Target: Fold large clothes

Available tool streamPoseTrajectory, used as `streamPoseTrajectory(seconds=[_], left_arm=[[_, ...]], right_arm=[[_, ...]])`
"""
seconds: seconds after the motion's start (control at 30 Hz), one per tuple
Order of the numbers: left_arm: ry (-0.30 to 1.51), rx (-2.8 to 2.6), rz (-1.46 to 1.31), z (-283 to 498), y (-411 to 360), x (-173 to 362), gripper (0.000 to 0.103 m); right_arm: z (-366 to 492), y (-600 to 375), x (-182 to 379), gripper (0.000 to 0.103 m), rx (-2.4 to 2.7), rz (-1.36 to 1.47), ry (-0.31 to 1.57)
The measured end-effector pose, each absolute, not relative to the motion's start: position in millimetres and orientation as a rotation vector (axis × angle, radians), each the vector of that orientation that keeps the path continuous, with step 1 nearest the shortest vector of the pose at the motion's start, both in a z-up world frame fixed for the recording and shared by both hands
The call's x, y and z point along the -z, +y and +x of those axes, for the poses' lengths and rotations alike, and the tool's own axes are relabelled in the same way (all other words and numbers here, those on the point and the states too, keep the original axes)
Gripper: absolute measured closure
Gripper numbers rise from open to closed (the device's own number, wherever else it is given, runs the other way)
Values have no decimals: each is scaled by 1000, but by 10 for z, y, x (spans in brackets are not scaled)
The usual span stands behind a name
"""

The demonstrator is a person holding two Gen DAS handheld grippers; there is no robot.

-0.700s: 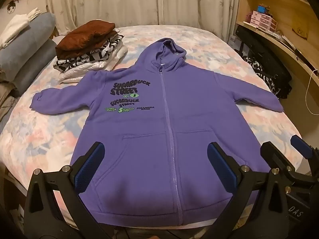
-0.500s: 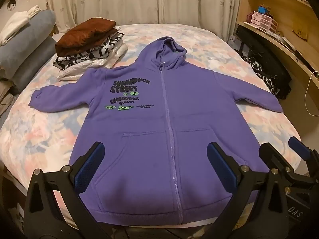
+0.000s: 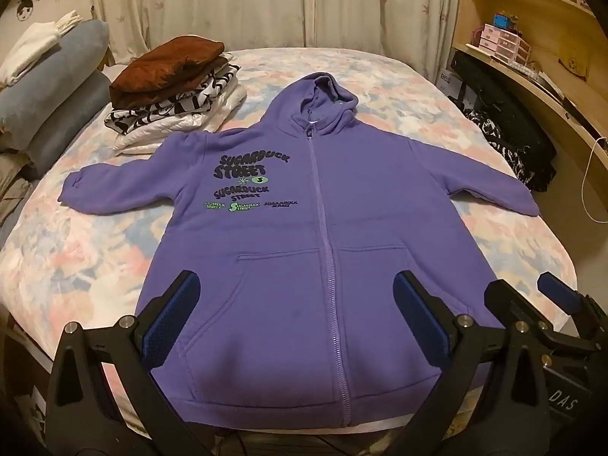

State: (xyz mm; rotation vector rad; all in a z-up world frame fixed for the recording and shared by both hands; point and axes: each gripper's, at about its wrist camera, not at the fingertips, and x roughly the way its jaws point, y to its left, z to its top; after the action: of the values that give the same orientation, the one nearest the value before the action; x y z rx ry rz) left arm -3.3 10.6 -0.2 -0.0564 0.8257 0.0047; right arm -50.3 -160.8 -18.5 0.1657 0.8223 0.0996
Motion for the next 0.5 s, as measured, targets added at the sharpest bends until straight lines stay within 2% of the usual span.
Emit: streamPoseTrajectory(seconds=[0.5], left_arm=[[830, -1, -35, -87, 61, -35, 2]], right_arm=[[-611, -1596, 55, 0, -67, 153, 772]])
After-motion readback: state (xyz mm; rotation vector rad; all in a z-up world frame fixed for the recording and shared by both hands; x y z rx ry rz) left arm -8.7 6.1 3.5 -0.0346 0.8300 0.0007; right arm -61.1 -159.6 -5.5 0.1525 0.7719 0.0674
